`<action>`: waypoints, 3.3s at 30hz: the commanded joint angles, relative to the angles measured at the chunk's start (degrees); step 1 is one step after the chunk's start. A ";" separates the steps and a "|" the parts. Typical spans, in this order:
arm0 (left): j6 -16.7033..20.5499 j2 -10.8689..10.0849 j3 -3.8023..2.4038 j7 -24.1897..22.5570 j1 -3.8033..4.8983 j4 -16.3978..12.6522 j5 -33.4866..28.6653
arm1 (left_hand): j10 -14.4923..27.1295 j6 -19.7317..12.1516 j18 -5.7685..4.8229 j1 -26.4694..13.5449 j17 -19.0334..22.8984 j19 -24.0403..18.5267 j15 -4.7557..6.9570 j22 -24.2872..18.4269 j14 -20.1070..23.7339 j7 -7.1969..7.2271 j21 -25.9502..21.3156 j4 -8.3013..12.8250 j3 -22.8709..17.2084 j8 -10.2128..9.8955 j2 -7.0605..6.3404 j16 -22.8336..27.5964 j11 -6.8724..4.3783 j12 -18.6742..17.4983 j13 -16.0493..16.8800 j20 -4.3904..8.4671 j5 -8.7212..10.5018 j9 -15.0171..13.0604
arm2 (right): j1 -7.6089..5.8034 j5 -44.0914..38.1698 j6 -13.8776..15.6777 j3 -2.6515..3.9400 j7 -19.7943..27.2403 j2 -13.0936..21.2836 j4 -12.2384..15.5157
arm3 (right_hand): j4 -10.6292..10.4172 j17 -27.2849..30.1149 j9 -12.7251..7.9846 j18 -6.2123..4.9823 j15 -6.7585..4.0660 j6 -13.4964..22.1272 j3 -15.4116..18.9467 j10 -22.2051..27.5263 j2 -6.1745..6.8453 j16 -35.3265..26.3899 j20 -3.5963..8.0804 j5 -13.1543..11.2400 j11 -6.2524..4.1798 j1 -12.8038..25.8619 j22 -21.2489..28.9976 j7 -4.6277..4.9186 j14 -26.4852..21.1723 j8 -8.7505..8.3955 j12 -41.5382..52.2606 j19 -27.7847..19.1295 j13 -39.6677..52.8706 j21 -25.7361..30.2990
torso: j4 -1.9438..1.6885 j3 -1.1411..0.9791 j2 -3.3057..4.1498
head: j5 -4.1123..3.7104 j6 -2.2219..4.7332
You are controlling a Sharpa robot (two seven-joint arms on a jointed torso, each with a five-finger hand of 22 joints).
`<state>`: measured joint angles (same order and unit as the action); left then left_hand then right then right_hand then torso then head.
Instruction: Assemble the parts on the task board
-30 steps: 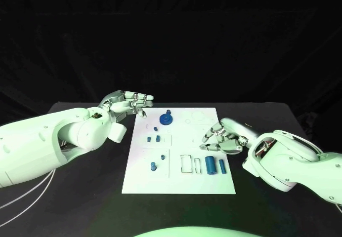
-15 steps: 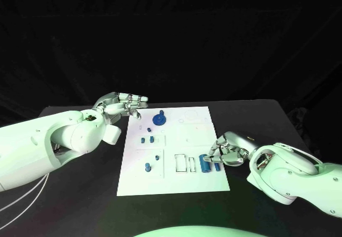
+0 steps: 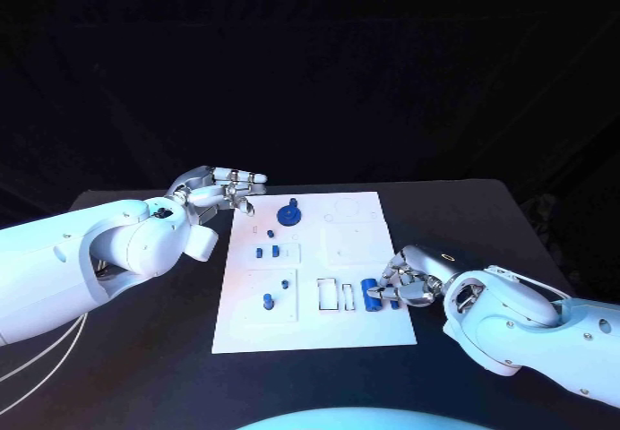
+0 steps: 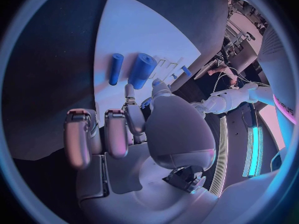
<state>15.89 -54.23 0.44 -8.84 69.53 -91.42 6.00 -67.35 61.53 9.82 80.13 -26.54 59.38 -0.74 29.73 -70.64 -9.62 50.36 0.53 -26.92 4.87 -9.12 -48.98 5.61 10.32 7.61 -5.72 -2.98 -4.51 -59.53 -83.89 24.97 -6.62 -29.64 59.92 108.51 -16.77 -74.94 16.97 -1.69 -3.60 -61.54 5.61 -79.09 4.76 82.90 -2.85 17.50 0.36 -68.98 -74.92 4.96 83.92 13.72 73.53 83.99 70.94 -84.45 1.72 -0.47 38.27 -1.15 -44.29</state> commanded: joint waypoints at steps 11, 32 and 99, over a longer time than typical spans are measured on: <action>-1.06 -0.01 -0.03 -0.33 0.01 -0.09 -0.26 | 0.40 -0.06 0.76 -0.19 0.09 -0.16 -0.03 -0.13 0.36 -0.13 -0.29 -0.04 0.33 -0.10 0.48 0.17 -0.17 0.25 0.09 -0.18 0.04 0.08 | 1.33 -3.22 -1.87 -0.02 -2.57 -2.80 -2.34 | 0.04 -2.79 0.39 0.51 0.16 0.23 0.77 -0.35 -0.11 0.25 -0.05 0.30 -0.01 0.78 -13.52 -0.29 3.72 0.45 0.42 3.86 0.26 -0.20 | -0.04 0.01 0.02 | 0.55 -0.28; -1.03 -0.24 -0.02 -0.40 0.01 -0.22 -1.35 | 0.87 -0.28 0.73 -2.15 0.38 -0.11 -0.23 -0.56 0.18 -0.12 -0.91 -1.46 1.32 -0.12 0.76 0.22 -0.11 0.50 0.10 -0.43 0.04 0.21 | 3.19 -1.61 0.81 -0.03 -3.26 -5.03 -3.96 | 0.28 -3.34 2.25 0.63 -0.21 -0.25 1.79 -1.11 -2.02 0.59 0.24 2.73 -0.49 0.09 -13.68 -0.84 3.80 1.87 1.24 4.08 1.83 -0.74 | 0.01 0.05 -0.08 | 1.00 -0.64; -1.22 -0.23 -0.01 -0.18 0.01 -0.31 -1.38 | 0.94 -0.32 0.76 -1.97 0.43 -0.07 -0.18 -0.64 0.17 -0.09 -1.01 -1.36 1.33 -0.12 0.79 0.23 -0.15 0.56 0.11 -0.43 0.04 0.22 | 0.75 2.56 2.14 0.55 -2.67 -13.33 -5.60 | -0.20 -2.27 8.71 0.13 -0.77 0.15 6.11 -0.26 -0.21 -0.19 0.84 -8.48 -1.15 10.72 -12.99 -1.68 3.42 5.50 -2.51 3.08 1.89 1.59 | 0.04 0.13 -0.04 | 1.66 -0.67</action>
<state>15.58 -54.51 0.47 -8.79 69.51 -91.56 4.92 -66.73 61.53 9.82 78.31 -26.20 59.38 -0.74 29.14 -70.64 -9.62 49.70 -0.79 -25.61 4.87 -8.38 -48.98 5.40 10.65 7.65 -5.72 -2.97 -4.35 -58.81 -80.03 25.57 -6.07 -32.12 46.58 102.83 -16.95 -74.94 25.63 -1.69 -4.82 -61.75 12.00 -79.71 4.19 82.97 -1.61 9.27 -0.80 -58.55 -74.91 3.33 83.93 19.59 71.21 84.01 72.96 -83.19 1.76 -0.34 38.24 0.54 -44.99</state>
